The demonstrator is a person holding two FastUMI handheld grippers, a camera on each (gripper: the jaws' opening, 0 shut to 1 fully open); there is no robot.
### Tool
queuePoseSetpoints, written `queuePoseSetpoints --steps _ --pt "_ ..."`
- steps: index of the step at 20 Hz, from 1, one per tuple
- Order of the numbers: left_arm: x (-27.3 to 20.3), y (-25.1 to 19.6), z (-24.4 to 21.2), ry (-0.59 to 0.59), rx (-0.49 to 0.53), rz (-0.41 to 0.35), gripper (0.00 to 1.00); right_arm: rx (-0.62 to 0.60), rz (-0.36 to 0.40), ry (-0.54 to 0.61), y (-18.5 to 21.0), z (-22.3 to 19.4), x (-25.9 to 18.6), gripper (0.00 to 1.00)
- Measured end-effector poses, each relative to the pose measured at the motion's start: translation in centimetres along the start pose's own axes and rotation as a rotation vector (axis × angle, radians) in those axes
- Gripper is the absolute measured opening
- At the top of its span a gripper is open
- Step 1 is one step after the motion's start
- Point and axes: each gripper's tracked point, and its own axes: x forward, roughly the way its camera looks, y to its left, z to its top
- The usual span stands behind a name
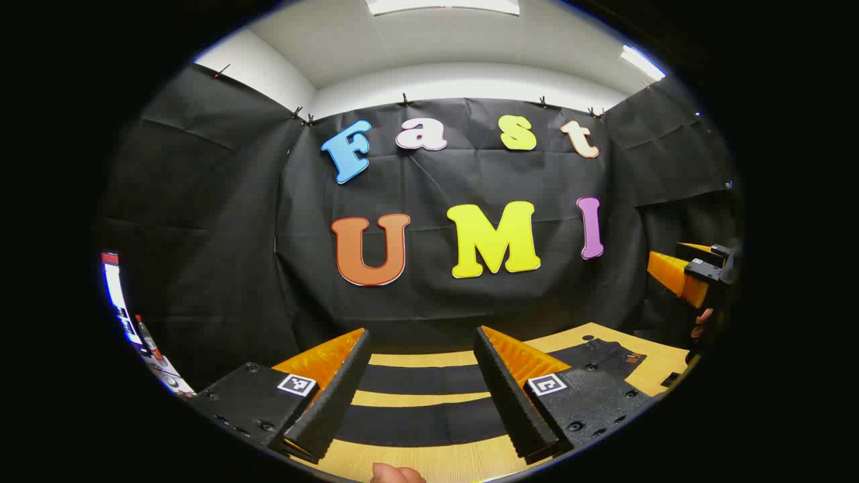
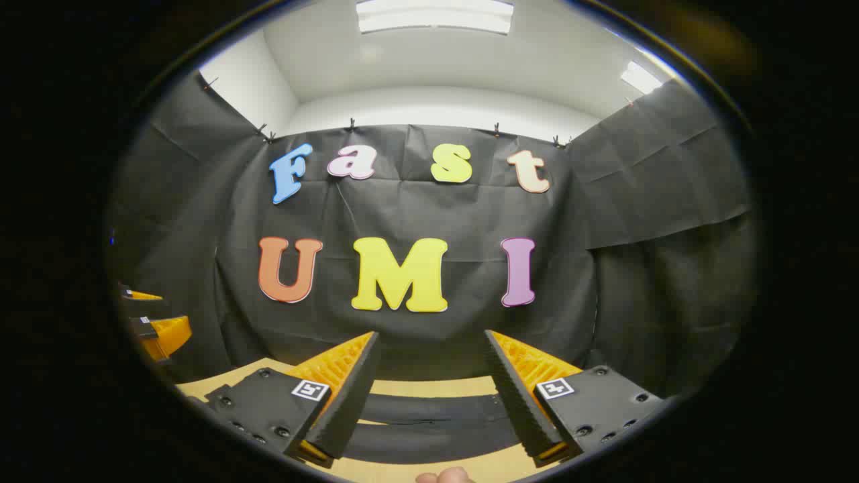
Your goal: Grasp the waist and the cuffs of the jeans and fold them to make the two legs overlap; first hold the waist and fold one-third of the jeans toward the cuffs, then hold the cuffs and fold the remaining one-third in the same direction to finish folding.
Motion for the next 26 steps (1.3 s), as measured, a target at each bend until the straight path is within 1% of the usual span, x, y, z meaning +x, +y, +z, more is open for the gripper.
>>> queuePoseSetpoints --steps 1,2,7,8,10,14,17,19,22,25,26 --pt "0.0 0.1 -0.1 0.0 0.0 0.001 1.0 0.0 -0.001 0.002 -0.1 0.0 0.0 0.93" --pt "-0.2 0.0 -0.1 -0.001 -0.003 0.0 0.98 0.0 -0.003 0.003 -0.1 -0.1 -0.1 0.93" --pt "-0.4 0.2 0.3 -0.011 -0.009 0.003 0.98 0.0 -0.012 0.006 -0.5 0.1 -0.4 0.93" --pt "-0.5 0.3 0.2 -0.011 -0.006 0.005 0.98 0.001 -0.012 0.005 -0.6 0.1 -0.5 0.96" --pt "-0.5 0.2 0.3 -0.013 -0.006 0.007 0.99 0.002 -0.012 0.003 -0.7 0.2 -0.6 0.96" --pt "-0.9 0.3 0.2 -0.015 -0.004 0.009 0.98 0.002 -0.011 -0.006 -0.8 0.4 -1.0 0.96" --pt "-1.1 0.2 -0.1 -0.01 -0.017 0.01 0.98 -0.002 -0.014 0.0 -1.0 0.3 -1.1 0.93" --pt "-1.2 0.1 -0.5 -0.005 -0.021 0.006 0.98 -0.011 -0.021 -0.007 -1.4 0.4 -1.5 0.93" --pt "-1.1 0.3 -1.4 0.017 -0.019 0.002 0.98 -0.038 -0.043 0.008 -2.4 -0.6 -1.8 0.92" --pt "-0.9 0.6 -2.7 0.043 -0.03 0.003 0.99 -0.006 -0.088 0.068 -4.1 -2.2 -1.7 0.92" --pt "-0.8 0.7 -3.4 0.06 -0.043 0.002 0.99 -0.002 -0.107 0.086 -4.9 -2.9 -1.6 0.96"
